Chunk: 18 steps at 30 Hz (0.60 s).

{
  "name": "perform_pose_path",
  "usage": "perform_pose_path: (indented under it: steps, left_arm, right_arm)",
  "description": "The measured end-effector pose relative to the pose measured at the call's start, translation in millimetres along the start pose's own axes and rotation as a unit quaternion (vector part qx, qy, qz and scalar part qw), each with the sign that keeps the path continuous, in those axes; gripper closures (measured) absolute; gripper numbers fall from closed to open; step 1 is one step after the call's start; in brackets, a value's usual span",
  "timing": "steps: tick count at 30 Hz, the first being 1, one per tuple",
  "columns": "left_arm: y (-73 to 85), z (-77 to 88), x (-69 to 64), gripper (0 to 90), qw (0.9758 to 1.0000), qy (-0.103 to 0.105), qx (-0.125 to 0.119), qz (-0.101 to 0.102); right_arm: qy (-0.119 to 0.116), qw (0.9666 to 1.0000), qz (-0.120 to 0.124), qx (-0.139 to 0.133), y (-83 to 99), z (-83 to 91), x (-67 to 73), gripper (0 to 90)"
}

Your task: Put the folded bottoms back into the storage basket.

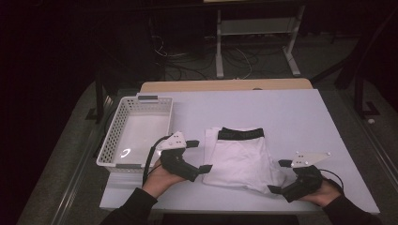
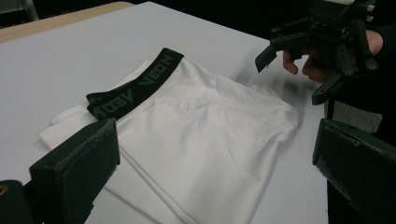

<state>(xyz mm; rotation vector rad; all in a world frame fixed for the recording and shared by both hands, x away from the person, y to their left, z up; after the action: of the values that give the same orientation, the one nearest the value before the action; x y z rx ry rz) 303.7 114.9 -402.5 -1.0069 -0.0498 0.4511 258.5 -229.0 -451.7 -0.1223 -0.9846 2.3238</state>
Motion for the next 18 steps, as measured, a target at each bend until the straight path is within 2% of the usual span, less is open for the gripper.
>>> perform_pose_path:
  steps: [18]
  left_arm:
    - [-5.8, -30.3, 3.9, 0.1, 0.9998, -0.007, 0.017, 0.001]
  right_arm:
    - [-0.006, 1.0, 0.002, -0.004, -0.3, -0.4, -0.5, 0.0]
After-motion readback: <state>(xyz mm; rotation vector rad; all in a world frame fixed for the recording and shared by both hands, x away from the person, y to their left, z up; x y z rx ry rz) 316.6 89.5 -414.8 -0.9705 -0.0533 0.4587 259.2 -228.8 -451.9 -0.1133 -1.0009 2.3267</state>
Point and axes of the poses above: each handheld gripper's, and its own axes: z roughly backward along the jaws, y roughly out of its underside, x roughly to its left, the point moved 3 cm from there along -z, roughly forward along the jaws, and after that the axes turned 8 degrees about x, right-handed, at the moved point
